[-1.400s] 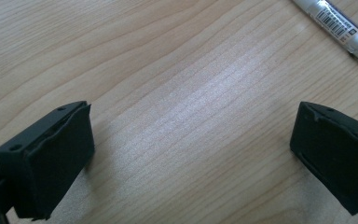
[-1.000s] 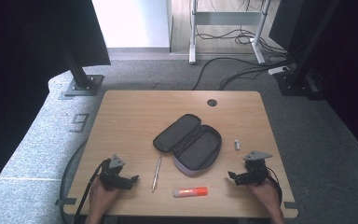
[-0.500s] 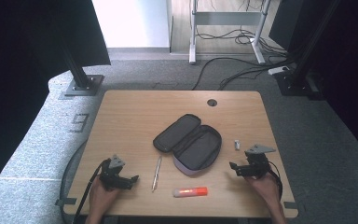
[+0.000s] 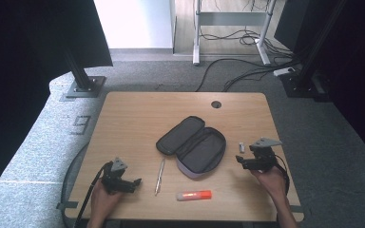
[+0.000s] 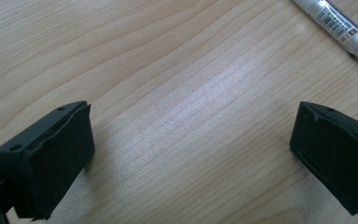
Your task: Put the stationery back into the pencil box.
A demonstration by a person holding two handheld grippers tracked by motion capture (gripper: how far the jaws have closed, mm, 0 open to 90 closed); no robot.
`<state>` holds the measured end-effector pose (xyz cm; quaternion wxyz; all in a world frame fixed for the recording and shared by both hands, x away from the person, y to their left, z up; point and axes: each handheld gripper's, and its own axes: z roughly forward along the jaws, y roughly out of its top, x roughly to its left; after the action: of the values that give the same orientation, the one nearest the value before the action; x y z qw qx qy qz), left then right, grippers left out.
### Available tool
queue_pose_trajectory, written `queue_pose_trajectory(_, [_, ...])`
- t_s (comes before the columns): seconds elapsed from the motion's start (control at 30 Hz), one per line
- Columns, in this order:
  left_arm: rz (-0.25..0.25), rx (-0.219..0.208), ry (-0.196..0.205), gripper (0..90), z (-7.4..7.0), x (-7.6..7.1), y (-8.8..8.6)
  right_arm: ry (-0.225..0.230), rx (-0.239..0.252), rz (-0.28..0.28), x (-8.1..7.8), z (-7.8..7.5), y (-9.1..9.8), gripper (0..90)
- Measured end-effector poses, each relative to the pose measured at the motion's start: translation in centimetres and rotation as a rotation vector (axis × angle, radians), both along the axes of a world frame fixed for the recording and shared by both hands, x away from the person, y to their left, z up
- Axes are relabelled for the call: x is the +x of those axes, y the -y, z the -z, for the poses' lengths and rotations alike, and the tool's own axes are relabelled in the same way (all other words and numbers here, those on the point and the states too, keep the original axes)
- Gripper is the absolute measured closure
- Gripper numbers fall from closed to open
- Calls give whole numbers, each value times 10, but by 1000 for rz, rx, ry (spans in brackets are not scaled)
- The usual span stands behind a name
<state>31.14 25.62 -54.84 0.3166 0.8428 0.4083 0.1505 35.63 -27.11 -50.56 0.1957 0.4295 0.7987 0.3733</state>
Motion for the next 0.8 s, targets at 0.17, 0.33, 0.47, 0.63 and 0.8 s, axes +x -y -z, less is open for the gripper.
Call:
queue_pose_trajectory(0.17, [0, 0, 0, 0, 0, 0, 0, 8, 14, 20, 11, -4, -1, 267])
queue_pose_trajectory(0.33, [0, 0, 0, 0, 0, 0, 0, 2, -21, 42, 23, -8, -2, 296])
queue_pose_trajectory(0.47, [0, 0, 0, 0, 0, 0, 0, -8, -30, 61, 34, -7, -1, 340])
queue_pose_trajectory(0.63, [0, -1, 0, 0, 0, 0, 0, -25, -44, 71, 45, -3, -1, 388])
queue_pose_trajectory(0.8, [0, -1, 0, 0, 0, 0, 0, -51, -49, 84, 54, 6, 1, 420])
